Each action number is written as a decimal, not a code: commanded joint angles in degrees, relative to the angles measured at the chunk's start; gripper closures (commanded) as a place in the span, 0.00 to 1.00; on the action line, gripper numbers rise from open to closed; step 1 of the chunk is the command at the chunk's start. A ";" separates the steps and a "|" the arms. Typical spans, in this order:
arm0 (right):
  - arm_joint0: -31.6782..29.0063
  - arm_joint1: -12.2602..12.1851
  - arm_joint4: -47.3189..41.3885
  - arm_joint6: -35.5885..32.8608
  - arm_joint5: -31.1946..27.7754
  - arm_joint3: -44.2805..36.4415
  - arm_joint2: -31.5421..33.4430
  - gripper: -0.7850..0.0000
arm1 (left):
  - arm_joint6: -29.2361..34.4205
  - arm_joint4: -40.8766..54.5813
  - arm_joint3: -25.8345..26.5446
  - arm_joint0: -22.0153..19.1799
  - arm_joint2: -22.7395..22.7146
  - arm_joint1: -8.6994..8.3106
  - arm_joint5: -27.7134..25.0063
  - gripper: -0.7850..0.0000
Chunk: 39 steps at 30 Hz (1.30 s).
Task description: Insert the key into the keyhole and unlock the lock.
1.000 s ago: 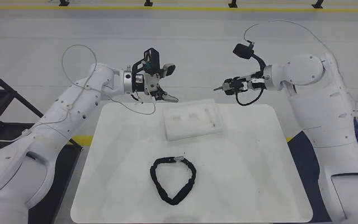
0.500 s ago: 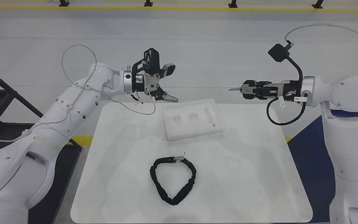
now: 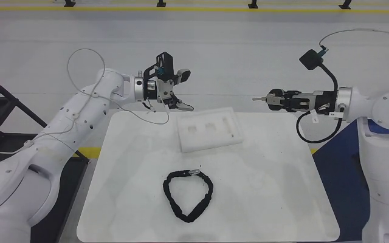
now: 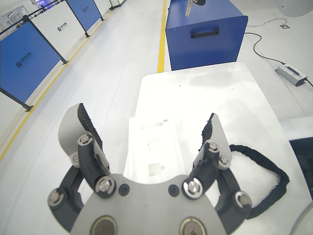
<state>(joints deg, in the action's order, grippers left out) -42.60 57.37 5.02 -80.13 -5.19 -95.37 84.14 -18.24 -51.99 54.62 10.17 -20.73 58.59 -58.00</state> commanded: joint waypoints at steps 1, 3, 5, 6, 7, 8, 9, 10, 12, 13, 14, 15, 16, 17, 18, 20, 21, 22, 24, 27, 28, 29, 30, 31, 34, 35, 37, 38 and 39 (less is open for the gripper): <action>0.00 0.00 0.00 0.00 0.00 0.00 0.00 1.00 | 0.00 0.00 0.00 0.00 0.00 0.00 0.00 0.00; 0.00 0.00 0.00 0.00 0.00 0.00 0.00 1.00 | 0.00 0.00 0.00 0.00 0.00 0.00 0.00 0.00; 0.00 0.00 0.00 0.00 0.00 0.00 0.00 1.00 | 0.00 0.00 0.00 0.00 0.00 0.00 0.00 0.00; 0.00 0.00 0.00 0.00 0.00 0.00 0.00 1.00 | 0.00 0.00 0.00 0.00 0.00 0.00 0.00 0.00; 0.00 0.00 0.00 0.00 0.00 0.00 0.00 1.00 | 0.00 0.00 0.00 0.00 0.00 0.00 0.00 0.00; 0.00 0.00 0.00 0.00 0.00 0.00 0.00 1.00 | 0.00 0.00 0.00 0.00 0.00 0.00 0.00 0.00; 0.00 0.00 0.00 0.00 0.00 0.00 0.00 1.00 | 0.00 0.00 0.00 0.00 0.00 0.00 0.00 0.00; 0.00 0.00 0.00 0.00 0.00 0.00 0.00 1.00 | 0.00 0.00 0.00 0.00 0.00 0.00 0.00 0.00; 0.00 0.00 0.00 0.00 0.00 0.00 0.00 1.00 | 0.00 0.00 0.00 0.00 0.00 0.00 0.00 0.00; 0.00 0.00 0.00 0.00 0.00 0.00 0.00 1.00 | 0.00 0.00 0.00 0.00 0.00 0.00 0.00 0.00; 0.00 0.00 0.00 0.00 0.00 0.00 0.00 1.00 | 0.08 0.11 0.02 0.26 -0.04 -0.01 0.30 0.00; 0.00 0.00 0.00 0.00 0.00 0.00 0.00 1.00 | 1.02 0.21 0.40 1.33 -0.26 -0.12 1.14 0.00; 0.00 0.00 0.00 0.00 0.00 0.00 0.00 1.00 | 1.92 -0.25 0.72 2.03 -0.41 -0.27 1.44 0.00; 0.00 0.00 0.00 0.00 0.00 0.00 0.00 1.00 | 2.03 -0.33 1.08 2.45 -0.65 -0.39 1.50 0.00; 0.00 0.00 0.00 0.00 0.00 0.00 0.00 1.00 | 1.49 -0.36 1.68 3.33 -0.98 -0.58 0.88 0.00; 0.00 0.00 0.00 0.00 0.00 0.00 0.00 1.00 | 1.06 -2.72 2.37 4.89 -1.44 -1.08 0.44 0.00; 0.00 0.00 0.00 0.00 0.00 0.00 0.00 1.00 | 0.22 -3.40 2.74 6.02 -1.64 -1.34 0.00 0.00; 0.00 0.00 0.00 0.00 0.00 0.00 0.00 1.00 | -0.43 -4.33 3.06 6.98 -1.81 -1.62 0.00 0.00; 0.00 0.00 0.00 0.00 0.00 0.00 0.00 1.00 | -1.07 -6.89 3.73 8.72 -1.98 -2.18 0.00 0.00; 0.00 0.00 0.00 0.00 0.00 0.00 0.00 1.00 | -3.07 -9.10 3.89 11.70 -2.27 -2.96 0.00 0.00; 0.00 0.00 0.00 0.00 0.00 0.00 0.00 1.00 | -3.49 -9.88 4.12 12.68 -2.15 -3.15 0.00 0.00; 0.00 0.00 0.00 0.00 0.00 0.00 0.00 1.00 | -4.03 -10.65 4.50 13.63 -1.98 -3.32 0.00 0.00; 0.00 0.00 0.00 0.00 0.00 0.00 0.00 1.00 | -4.89 -11.02 4.86 14.55 -1.80 -3.47 0.00 0.00; 0.00 0.00 0.00 0.00 0.00 0.00 0.00 1.00 | -5.56 -11.29 4.88 15.55 -1.49 -3.60 0.00 0.00; 0.00 0.00 0.00 0.00 0.00 0.00 0.00 1.00 | -6.62 -11.33 4.92 17.89 -0.14 -3.78 0.00 0.00; 0.00 0.00 0.00 0.00 0.00 0.00 0.00 1.00 | -6.10 -11.52 4.93 18.25 0.49 -3.74 0.00 0.00; 0.00 0.00 0.00 0.00 0.00 0.00 0.00 1.00 | -5.10 -11.63 4.77 18.96 1.79 -3.53 0.00 0.00; 0.00 0.00 0.00 0.00 0.00 0.00 0.00 1.00 | -4.36 -11.92 4.64 19.21 2.49 -3.37 0.00 0.00; 0.00 0.00 0.00 0.00 0.00 0.00 0.00 1.00 | -3.94 -11.96 4.44 19.31 2.97 -3.20 0.00 0.00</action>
<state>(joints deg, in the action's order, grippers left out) -42.60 57.37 5.02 -80.13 -5.19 -95.37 84.14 -22.68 -63.84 59.26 29.36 -18.33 55.23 -58.00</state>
